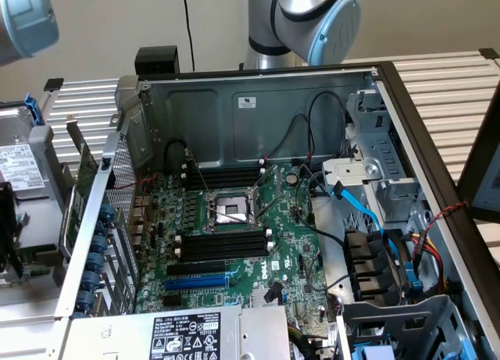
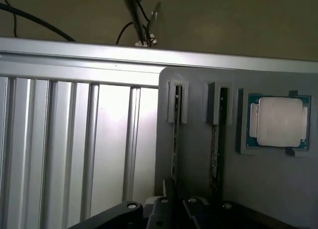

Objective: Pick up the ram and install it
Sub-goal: 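Pick up the ram and move it above insertion slot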

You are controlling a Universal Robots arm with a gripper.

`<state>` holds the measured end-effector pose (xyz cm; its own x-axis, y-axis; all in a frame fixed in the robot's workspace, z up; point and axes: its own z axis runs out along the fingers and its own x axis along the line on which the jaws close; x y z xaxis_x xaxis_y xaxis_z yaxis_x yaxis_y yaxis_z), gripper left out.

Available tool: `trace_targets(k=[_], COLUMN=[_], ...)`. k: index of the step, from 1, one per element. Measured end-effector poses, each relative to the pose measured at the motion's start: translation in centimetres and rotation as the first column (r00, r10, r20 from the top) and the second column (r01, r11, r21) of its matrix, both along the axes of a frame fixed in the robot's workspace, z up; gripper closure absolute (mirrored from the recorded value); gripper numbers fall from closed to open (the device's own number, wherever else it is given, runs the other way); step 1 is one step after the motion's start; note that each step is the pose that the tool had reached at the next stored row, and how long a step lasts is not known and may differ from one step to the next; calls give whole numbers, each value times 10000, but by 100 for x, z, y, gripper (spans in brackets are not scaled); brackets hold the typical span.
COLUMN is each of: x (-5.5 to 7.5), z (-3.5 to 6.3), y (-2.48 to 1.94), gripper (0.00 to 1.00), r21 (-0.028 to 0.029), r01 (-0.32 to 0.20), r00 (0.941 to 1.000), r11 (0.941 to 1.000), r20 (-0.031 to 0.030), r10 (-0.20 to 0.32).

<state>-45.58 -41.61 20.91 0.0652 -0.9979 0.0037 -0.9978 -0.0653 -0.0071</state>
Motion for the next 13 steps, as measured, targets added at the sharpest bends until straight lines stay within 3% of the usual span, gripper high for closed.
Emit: trace_targets(k=[13], x=[0], z=[586], y=[-1], gripper=[87], r21=[0], r01=[22], r00=[10000], r11=[10000], r20=[3], r10=[-22])
